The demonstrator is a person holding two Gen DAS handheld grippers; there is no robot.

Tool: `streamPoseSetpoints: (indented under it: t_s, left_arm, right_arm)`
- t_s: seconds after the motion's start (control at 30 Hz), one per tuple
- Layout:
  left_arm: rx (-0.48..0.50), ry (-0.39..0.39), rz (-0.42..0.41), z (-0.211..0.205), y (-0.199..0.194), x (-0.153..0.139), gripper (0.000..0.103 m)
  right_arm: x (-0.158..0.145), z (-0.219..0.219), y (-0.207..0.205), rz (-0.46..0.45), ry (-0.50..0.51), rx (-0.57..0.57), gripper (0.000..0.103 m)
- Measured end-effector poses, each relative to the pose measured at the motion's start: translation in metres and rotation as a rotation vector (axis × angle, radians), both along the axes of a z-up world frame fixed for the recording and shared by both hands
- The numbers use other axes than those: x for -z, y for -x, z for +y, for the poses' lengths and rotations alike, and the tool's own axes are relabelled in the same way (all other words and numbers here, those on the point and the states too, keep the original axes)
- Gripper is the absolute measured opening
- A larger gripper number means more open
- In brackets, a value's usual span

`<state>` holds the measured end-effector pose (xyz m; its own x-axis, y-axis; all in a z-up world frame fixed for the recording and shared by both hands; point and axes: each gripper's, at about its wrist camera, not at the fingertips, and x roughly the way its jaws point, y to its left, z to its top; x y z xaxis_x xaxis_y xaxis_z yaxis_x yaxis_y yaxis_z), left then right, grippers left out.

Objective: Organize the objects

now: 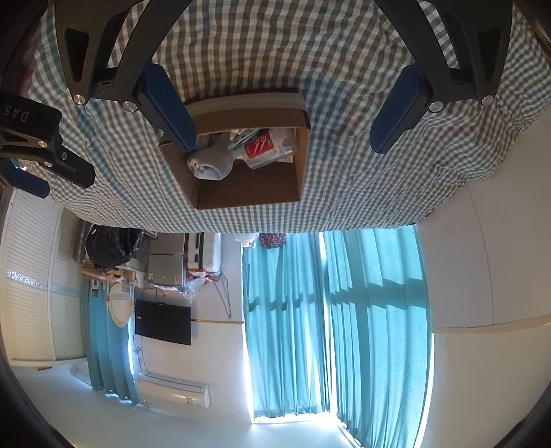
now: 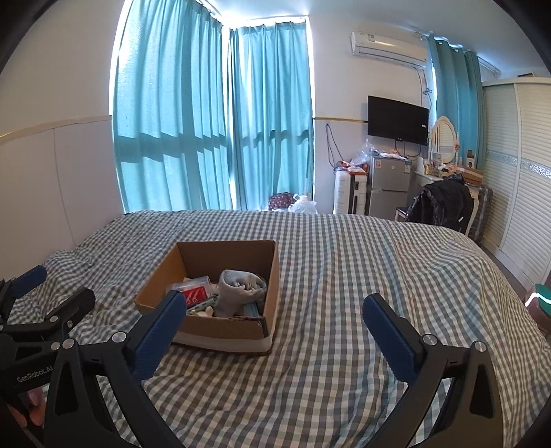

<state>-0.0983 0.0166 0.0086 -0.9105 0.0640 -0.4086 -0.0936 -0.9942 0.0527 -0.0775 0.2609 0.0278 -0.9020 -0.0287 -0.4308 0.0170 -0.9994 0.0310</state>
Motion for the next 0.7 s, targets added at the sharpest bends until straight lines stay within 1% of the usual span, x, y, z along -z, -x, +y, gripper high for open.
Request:
streamPoseSetpoints:
  t_s: [0.13,0.23,0.47,0.7]
  left_arm:
    - [-0.03,-0.007,-0.009,-0.006,0.0,0.001,0.103]
    - [-0.044,-0.031,-0.013,-0.012,-0.001,0.0,0.103]
    - [-0.059,-0.034,-0.009,-0.016,-0.004,-0.003,0.103]
    - [-0.065,-0.042,-0.026,-0.019,-0.001,0.001,0.103]
  right_arm:
    - [0.007,0.002,0.002,-0.013,-0.02,0.015,0.103]
    - [0.011,0.002,-0.001,-0.019,-0.05,0.025,0.103]
    - [0.005,0.003,-0.005,-0.014,-0.044,0.027,0.103]
    - [0.002,0.002,-0.005,-0.007,-0.034,0.019,0.103]
